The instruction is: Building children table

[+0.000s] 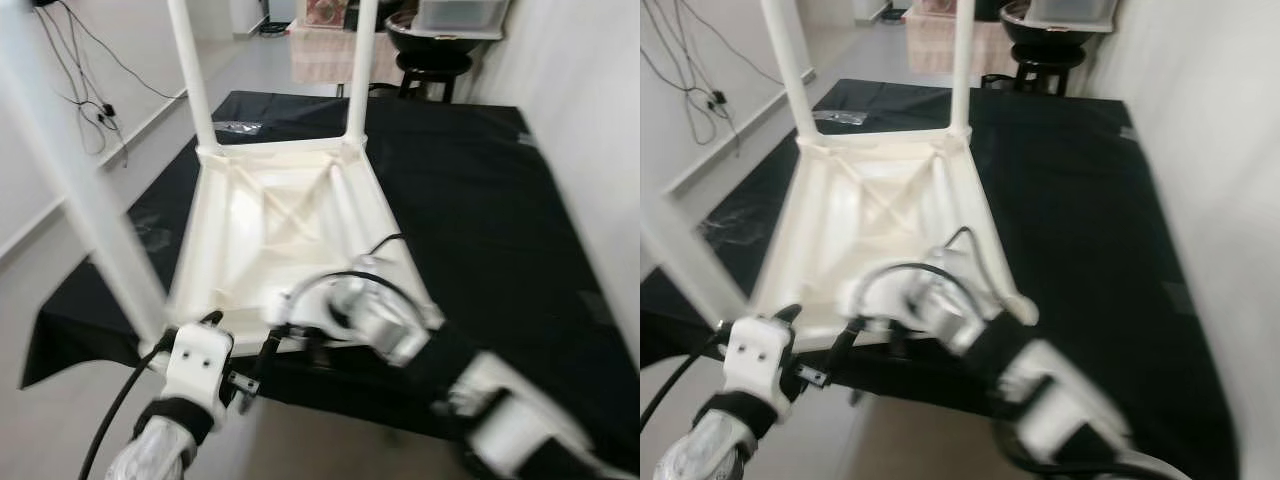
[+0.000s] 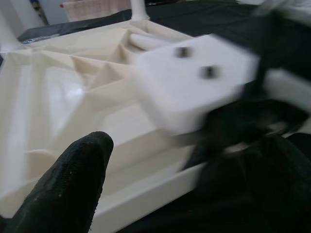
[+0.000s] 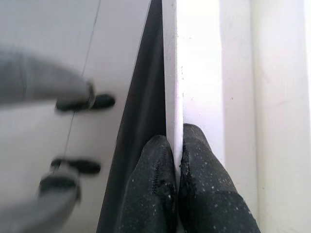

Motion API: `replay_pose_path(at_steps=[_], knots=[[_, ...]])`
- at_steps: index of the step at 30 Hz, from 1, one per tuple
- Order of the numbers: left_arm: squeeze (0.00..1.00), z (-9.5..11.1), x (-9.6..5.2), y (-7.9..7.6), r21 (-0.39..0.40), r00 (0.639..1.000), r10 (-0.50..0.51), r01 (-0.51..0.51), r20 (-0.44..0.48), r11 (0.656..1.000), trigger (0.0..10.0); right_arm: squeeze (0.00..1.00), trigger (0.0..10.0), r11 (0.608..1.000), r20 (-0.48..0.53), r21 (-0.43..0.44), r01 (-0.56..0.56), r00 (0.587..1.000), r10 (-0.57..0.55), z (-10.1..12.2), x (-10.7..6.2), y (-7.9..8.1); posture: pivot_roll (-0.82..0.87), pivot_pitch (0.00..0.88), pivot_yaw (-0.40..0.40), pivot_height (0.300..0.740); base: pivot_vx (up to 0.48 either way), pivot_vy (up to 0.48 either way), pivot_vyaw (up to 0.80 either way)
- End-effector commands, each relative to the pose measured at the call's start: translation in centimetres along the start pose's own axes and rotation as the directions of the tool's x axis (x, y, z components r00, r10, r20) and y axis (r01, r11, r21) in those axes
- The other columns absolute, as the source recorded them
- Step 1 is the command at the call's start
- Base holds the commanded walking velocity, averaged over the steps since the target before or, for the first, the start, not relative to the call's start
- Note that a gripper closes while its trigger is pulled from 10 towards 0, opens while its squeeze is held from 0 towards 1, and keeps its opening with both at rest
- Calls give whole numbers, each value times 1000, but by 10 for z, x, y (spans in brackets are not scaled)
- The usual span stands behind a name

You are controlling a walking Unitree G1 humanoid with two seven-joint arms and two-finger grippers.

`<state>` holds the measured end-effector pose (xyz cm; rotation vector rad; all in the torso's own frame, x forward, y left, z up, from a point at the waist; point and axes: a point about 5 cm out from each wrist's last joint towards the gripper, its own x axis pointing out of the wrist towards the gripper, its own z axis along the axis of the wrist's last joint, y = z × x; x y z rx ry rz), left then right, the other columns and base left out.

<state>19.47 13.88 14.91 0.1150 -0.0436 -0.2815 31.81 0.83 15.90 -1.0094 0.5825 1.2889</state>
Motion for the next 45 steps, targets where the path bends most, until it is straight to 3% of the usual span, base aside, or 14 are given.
replay_pose_path(at_steps=[1, 8, 9, 11, 12, 26, 27, 28, 30, 33, 35, 36, 38, 45], knots=[[0, -4, -2, 1, 7, 1000, 6, -6, -27, 1000, 10000, 0, 10000, 989, 72, 5, 147, 986, -147, 11, -2, -13, 30, 105, -23, 740, 0, 0, 0], [0, -5, -1, 1, 5, 1000, 2, -2, -28, 1000, 10000, 0, 10000, 933, 286, 115, 341, 888, -359, 51, -3, -31, 25, 103, -24, 740, 0, 0, 0], [0, -5, -1, 1, 5, 1000, 2, -2, -29, 1000, 10000, 196, 10000, 917, 291, 140, 374, 870, -399, 54, -5, -35, 23, 101, -21, 740, 0, 0, 0], [0, -5, -1, 1, 4, 1000, 2, -2, -29, 1000, 10000, 196, 10000, 906, 289, 153, 394, 859, -422, 55, -6, -37, 23, 101, -21, 740, 0, 0, 0], [0, -5, -1, 1, 6, 1000, 0, 0, -30, 1000, 10000, 1000, 10000, 890, 289, 196, 412, 843, -454, 57, -4, -40, 23, 101, -21, 740, 0, 0, 0], [0, -6, 0, 2, 14, 1000, 6, -5, -31, 1000, 10000, 1000, 10000, 832, 450, 428, 352, 716, -534, 70, -11, -48, 27, 92, -19, 740, 0, 0, 0], [0, -6, 0, 2, 16, 999, 7, -6, -31, 1000, 10000, 59, 10000, 816, 481, 483, 317, 683, -550, 64, -16, -52, 22, 89, -17, 740, 0, 0, 0], [0, -5, 0, 5, 8, 999, 20, -20, -28, 1000, 10000, 0, 10000, 795, 529, 547, 260, 629, -570, 54, -26, -56, 14, 86, -13, 740, 0, 0, 0], [0, -5, 0, 5, 8, 999, 20, -20, -28, 1000, 10000, 0, 10000, 795, 529, 547, 260, 629, -570, 54, -26, -56, 14, 86, -13, 740, 0, 0, 0], [0, -4, 1, 12, -8, 997, 71, -71, -22, 997, 10000, 0, 10000, 748, 603, 648, 142, 505, -618, 29, -49, -61, 10, 87, -11, 740, 0, 0, 0], [0, -4, 1, 12, -8, 997, 71, -71, -22, 997, 10000, 0, 10000, 748, 603, 648, 142, 505, -618, 29, -49, -61, 10, 87, -11, 740, 0, 0, 0], [0, -3, 1, 17, -5, 994, 107, -107, -19, 994, 10000, 0, 10000, 717, 612, 685, 134, 428, -665, 17, -62, -63, 7, 87, -8, 740, 0, 0, 0], [0, -2, 2, 25, -2, 986, 163, -163, -22, 987, 10000, 0, 10000, 701, 630, 707, 89, 372, -682, -1, -74, -62, -3, 87, -1, 740, 0, 0, 0], [0, -2, 2, 37, 6, 968, 248, -248, -35, 969, 10000, 0, 10000, 676, 646, 737, 0, 294, -705, -38, -89, -46, -21, 86, 17, 740, 0, 274, 0]])
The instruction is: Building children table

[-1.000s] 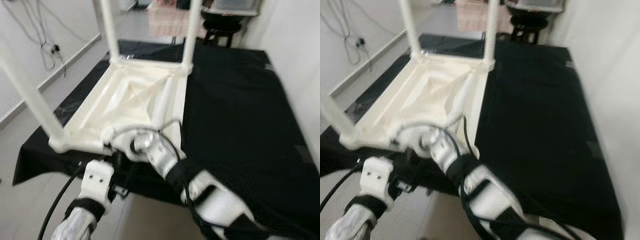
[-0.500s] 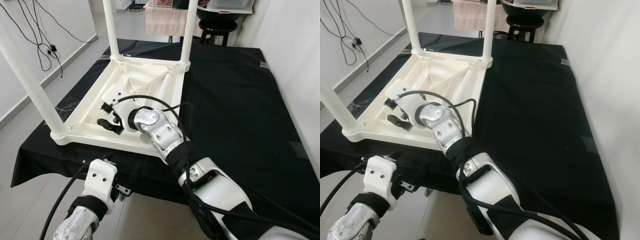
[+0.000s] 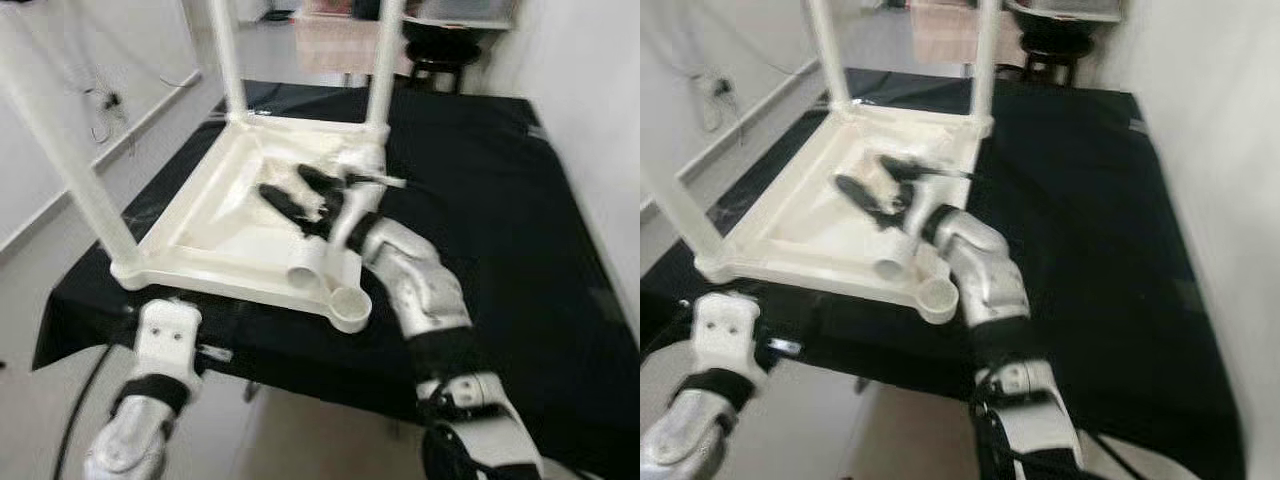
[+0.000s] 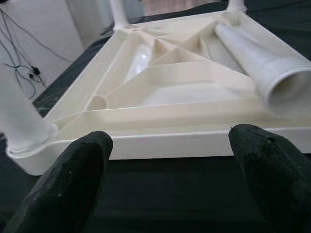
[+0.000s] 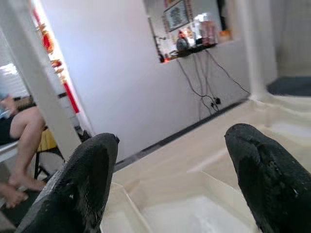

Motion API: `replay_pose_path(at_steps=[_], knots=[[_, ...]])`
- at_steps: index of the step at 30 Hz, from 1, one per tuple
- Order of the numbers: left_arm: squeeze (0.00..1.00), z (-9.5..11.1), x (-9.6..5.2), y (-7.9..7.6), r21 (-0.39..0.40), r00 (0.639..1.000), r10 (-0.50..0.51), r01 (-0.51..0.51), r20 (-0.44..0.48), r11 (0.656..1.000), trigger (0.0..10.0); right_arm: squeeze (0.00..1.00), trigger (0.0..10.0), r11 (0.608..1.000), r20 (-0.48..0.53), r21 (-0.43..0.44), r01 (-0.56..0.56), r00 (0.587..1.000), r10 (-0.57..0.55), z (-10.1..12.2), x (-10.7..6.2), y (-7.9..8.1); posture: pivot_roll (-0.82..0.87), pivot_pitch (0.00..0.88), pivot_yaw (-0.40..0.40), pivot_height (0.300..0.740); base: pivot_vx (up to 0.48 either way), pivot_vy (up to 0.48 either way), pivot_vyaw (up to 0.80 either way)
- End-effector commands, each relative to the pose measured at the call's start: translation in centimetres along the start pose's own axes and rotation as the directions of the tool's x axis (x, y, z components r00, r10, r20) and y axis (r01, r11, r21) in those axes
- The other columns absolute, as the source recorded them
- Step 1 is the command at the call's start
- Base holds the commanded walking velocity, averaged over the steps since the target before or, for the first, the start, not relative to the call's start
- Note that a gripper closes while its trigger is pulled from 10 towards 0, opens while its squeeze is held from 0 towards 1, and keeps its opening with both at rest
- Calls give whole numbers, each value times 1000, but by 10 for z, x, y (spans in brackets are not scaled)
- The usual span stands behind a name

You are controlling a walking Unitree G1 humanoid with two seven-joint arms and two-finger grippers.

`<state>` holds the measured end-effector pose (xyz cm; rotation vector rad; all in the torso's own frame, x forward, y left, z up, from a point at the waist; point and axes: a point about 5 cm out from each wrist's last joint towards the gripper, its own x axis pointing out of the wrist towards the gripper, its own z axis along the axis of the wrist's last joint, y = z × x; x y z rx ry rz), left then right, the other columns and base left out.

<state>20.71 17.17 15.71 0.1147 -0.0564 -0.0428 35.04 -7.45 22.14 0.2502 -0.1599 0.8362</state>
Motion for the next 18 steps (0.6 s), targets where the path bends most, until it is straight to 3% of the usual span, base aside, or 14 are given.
replay_pose_path(at_steps=[1, 2, 4, 7, 13, 17, 18], knots=[[0, -6, -1, 2, 3, 999, 13, -13, -37, 1000, 10000, 0, 10000, 998, 48, 44, -52, 998, 50, 4, -6, 6, -26, 85, 24, 740, 0, 480, 0], [0, -6, -1, 2, 3, 999, 13, -13, -37, 1000, 10000, 0, 10000, 998, 48, 44, -52, 998, 50, 4, -6, 6, -26, 85, 24, 740, 0, 480, 0], [0, -5, -2, 0, 14, 999, 9, -9, -39, 1000, 10000, 0, 10000, 994, 93, 70, -81, 993, 74, 4, -23, 7, -22, 84, 27, 740, 0, 480, 0], [0, -6, -1, -1, 28, 999, 7, -6, -37, 1000, 10000, 0, 10000, 994, 109, 73, -79, 992, 71, 4, -31, 7, -25, 79, 27, 740, 0, 480, 0], [0, -7, 7, -4, 33, 999, 3, -2, -33, 999, 10000, 0, 10000, 998, 78, 54, -16, 997, 12, 0, -26, 2, -30, 70, 29, 740, 0, 476, 0], [0, -8, 10, -4, 32, 999, -11, 12, -34, 999, 10000, 0, 10000, 990, 69, -44, 137, 989, -133, 8, -23, -12, -27, 70, 27, 740, 0, 215, 0], [0, -8, 10, -4, 28, 999, -17, 18, -34, 999, 10000, 0, 10000, 975, 29, -121, 186, 983, -183, 5, -24, -18, -28, 70, 26, 740, 0, 0, 0]])
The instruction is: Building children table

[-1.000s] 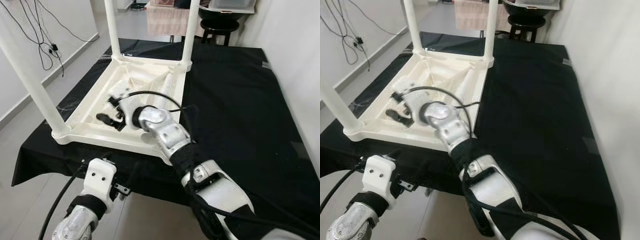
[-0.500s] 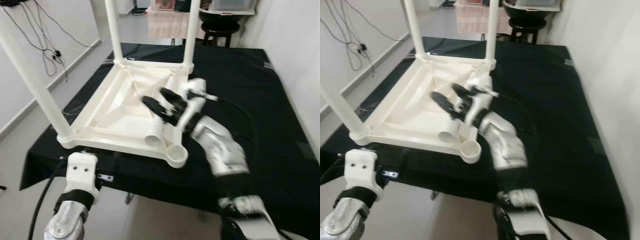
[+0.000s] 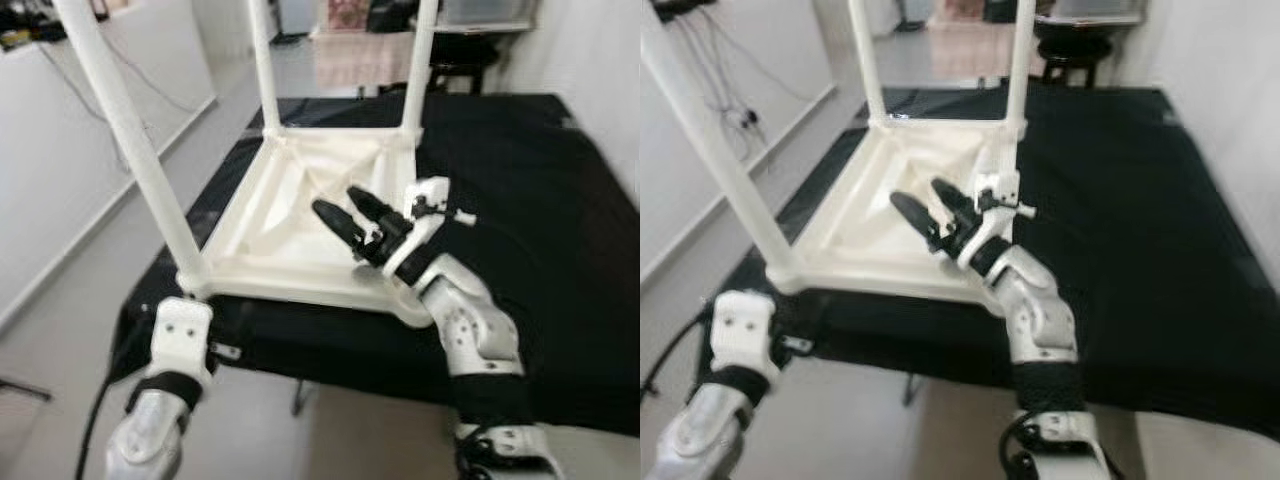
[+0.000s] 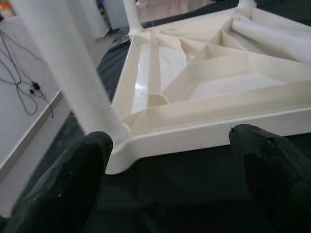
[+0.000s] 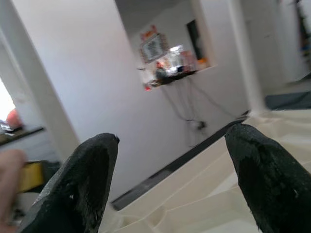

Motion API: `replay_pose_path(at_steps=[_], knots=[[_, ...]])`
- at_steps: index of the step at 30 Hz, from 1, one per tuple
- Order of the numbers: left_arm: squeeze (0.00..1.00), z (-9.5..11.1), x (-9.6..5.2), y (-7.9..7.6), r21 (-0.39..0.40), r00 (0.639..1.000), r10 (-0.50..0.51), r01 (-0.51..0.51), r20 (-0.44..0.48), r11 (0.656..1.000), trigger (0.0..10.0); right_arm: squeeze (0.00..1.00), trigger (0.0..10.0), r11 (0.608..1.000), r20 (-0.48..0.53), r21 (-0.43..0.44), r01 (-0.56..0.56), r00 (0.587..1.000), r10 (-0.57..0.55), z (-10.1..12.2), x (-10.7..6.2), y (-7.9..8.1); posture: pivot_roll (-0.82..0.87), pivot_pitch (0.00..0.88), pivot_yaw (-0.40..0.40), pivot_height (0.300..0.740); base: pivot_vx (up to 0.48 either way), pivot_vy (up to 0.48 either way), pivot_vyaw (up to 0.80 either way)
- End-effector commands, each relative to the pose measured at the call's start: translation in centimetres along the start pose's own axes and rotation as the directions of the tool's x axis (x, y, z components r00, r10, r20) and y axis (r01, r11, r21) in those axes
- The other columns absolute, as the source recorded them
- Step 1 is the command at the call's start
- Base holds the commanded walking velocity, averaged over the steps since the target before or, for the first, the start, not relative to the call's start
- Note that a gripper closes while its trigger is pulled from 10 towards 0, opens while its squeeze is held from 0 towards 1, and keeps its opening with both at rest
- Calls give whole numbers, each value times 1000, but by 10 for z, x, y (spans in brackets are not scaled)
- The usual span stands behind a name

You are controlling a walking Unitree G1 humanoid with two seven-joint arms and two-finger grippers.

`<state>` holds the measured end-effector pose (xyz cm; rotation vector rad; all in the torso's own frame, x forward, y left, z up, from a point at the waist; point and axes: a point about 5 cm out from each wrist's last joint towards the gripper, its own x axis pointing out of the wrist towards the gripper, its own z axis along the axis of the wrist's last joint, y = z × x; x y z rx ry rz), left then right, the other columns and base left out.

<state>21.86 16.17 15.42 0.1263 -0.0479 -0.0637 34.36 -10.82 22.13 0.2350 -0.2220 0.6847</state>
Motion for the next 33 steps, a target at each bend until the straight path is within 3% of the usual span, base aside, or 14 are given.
replay_pose_path(at_steps=[1, 2, 4, 8, 17, 22, 24, 25, 28, 29, 30, 31, 32, 33], knots=[[0, -6, -2, 6, 17, 1000, 4, -4, -26, 1000, 10000, 0, 10000, 996, -41, -76, 41, 998, -45, -5, 4, 0, -28, 70, 26, 740, 0, 0, 0], [0, -7, -2, 5, -8, 1000, -8, 8, -23, 1000, 10000, 0, 10000, 950, -107, -293, 106, 984, -143, -12, 1, -12, -30, 69, 25, 740, 0, 0, 0], [0, -8, -2, 5, -15, 1000, -11, 10, -22, 1000, 10000, 0, 10000, 932, -118, -345, 114, 979, -163, -13, 0, -14, -30, 69, 25, 740, 0, 0, 0], [0, -10, 4, 2, -20, 999, -43, 42, -20, 999, 10000, 0, 10000, 951, -128, -298, 80, 984, -123, -11, -3, -16, -38, 67, 27, 740, 0, 0, -800], [0, -10, 6, 3, -19, 998, -69, 68, -15, 997, 10000, 0, 10000, 948, -109, -317, 28, 992, -66, -6, -2, -9, -41, 64, 31, 740, 0, 0, -800], [0, -10, 7, 3, -16, 997, -72, 72, -13, 997, 10000, 0, 10000, 929, -88, -370, -4, 996, -30, -2, -1, -8, -42, 59, 31, 740, 0, 0, -800], [0, -12, 7, 3, -12, 997, -82, 82, -14, 997, 10000, 0, 10000, 902, -108, -415, -121, 991, 83, 2, -4, -3, -45, 54, 36, 740, 0, 0, 0], [0, -12, 7, 3, -12, 997, -82, 82, -14, 997, 10000, 0, 10000, 902, -108, -415, -121, 991, 83, 2, -4, -3, -45, 54, 36, 740, 0, 0, 0], [0, -14, 8, -1, 27, 992, -120, 121, -23, 992, 10000, 0, 10000, 794, -220, -515, -324, 945, 242, 6, -18, -1, -49, 50, 41, 740, 0, 0, 0], [0, -15, 8, -1, 27, 992, -126, 127, -25, 992, 10000, 0, 10000, 760, -261, -542, -360, 931, 255, 6, -22, -3, -52, 49, 44, 740, 0, 0, 0], [0, -15, 8, -1, 27, 992, -126, 127, -25, 992, 10000, 0, 10000, 760, -261, -542, -360, 931, 255, 6, -22, -3, -52, 49, 44, 740, 0, 0, 0], [0, -15, 8, -1, 24, 991, -130, 131, -26, 991, 10000, 0, 10000, 723, -306, -566, -396, 915, 262, 5, -26, -5, -53, 49, 45, 740, 0, 0, 0], [0, -16, 8, -2, 25, 990, -137, 138, -29, 990, 10000, 0, 10000, 662, -391, -597, -452, 885, 252, 0, -33, -9, -54, 48, 48, 740, 0, 0, 0], [0, -16, 8, -2, 25, 990, -137, 138, -29, 990, 10000, 0, 10000, 662, -391, -597, -452, 885, 252, 0, -33, -9, -54, 48, 48, 740, 0, 0, 0]])
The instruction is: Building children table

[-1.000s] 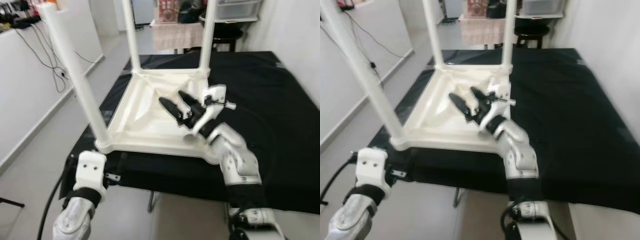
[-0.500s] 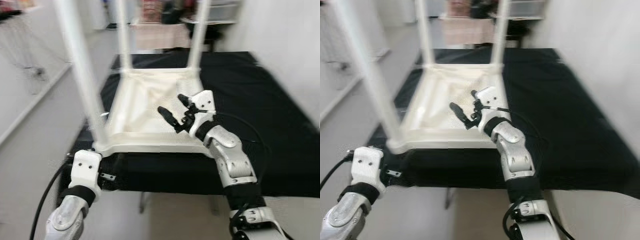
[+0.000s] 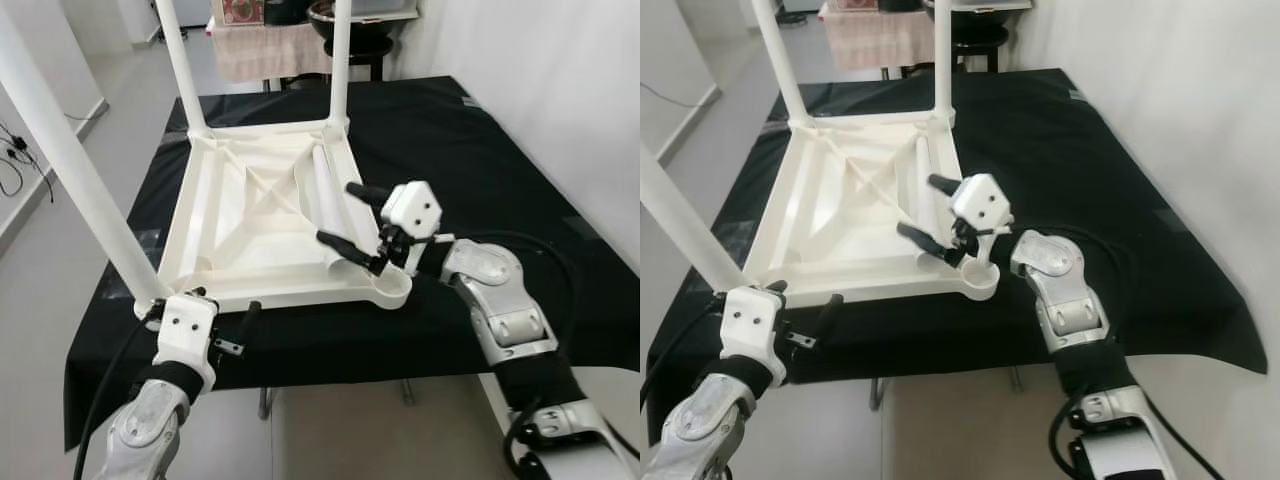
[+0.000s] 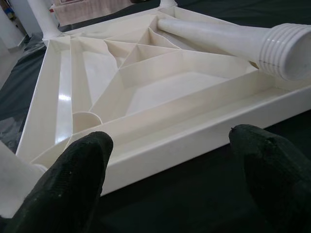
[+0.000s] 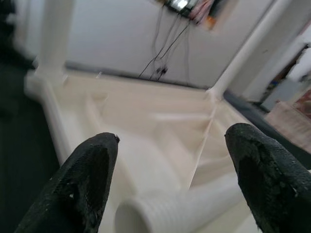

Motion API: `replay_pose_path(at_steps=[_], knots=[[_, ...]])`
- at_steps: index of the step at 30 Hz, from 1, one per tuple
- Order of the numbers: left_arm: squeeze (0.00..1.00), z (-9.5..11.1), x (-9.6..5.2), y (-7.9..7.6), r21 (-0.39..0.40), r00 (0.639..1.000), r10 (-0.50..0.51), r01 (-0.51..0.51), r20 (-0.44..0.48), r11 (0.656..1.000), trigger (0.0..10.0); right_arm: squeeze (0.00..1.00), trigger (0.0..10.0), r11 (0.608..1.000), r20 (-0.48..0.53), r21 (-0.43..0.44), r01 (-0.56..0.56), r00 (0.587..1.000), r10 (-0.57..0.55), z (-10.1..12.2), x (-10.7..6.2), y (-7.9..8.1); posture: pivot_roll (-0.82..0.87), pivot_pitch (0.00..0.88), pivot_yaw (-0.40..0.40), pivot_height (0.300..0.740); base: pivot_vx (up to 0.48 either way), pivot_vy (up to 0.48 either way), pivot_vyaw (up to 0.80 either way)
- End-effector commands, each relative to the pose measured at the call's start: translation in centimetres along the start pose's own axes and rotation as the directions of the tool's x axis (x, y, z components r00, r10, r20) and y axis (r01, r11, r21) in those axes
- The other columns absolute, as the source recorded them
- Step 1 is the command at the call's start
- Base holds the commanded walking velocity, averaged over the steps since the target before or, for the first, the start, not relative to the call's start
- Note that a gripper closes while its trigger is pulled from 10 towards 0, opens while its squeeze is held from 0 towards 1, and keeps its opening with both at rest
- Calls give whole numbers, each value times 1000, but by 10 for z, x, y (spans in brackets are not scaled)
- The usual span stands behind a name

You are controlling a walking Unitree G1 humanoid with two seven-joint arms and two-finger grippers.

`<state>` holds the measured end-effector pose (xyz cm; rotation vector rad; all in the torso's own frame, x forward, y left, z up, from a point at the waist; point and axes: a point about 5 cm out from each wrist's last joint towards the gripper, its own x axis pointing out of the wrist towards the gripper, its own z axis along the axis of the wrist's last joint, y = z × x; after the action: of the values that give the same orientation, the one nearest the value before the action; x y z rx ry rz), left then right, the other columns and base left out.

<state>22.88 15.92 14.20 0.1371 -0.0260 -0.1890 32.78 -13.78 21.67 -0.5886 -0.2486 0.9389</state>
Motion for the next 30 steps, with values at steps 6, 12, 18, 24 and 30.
replay_pose_path(at_steps=[6, 12, 18, 24, 30], knots=[[0, -5, -2, 0, 30, 1000, -25, 25, -17, 999, 10000, 0, 10000, 987, -169, -126, -99, 983, 77, -19, -1, 18, -56, 46, 49, 740, 0, 0, 0], [0, -5, -2, 0, 32, 999, -29, 30, -17, 999, 10000, 0, 10000, 988, -260, -110, -104, 963, 73, -32, 5, 34, -56, 50, 50, 740, 0, 0, 0], [0, -5, -3, 0, 31, 999, -34, 34, -16, 999, 10000, 0, 10000, 997, -279, -80, 8, 960, -30, -33, 15, 33, -54, 53, 50, 740, 0, 0, 0], [0, -5, -3, 0, 28, 999, -33, 34, -15, 999, 10000, 0, 10000, 990, -287, -101, 98, 950, -123, -30, 23, 26, -52, 55, 49, 740, 0, 0, 0], [0, -5, -4, 0, 26, 999, -33, 33, -14, 999, 10000, 0, 10000, 982, -292, -135, 134, 941, -169, -26, 34, 23, -51, 55, 49, 740, 0, 0, 0]])
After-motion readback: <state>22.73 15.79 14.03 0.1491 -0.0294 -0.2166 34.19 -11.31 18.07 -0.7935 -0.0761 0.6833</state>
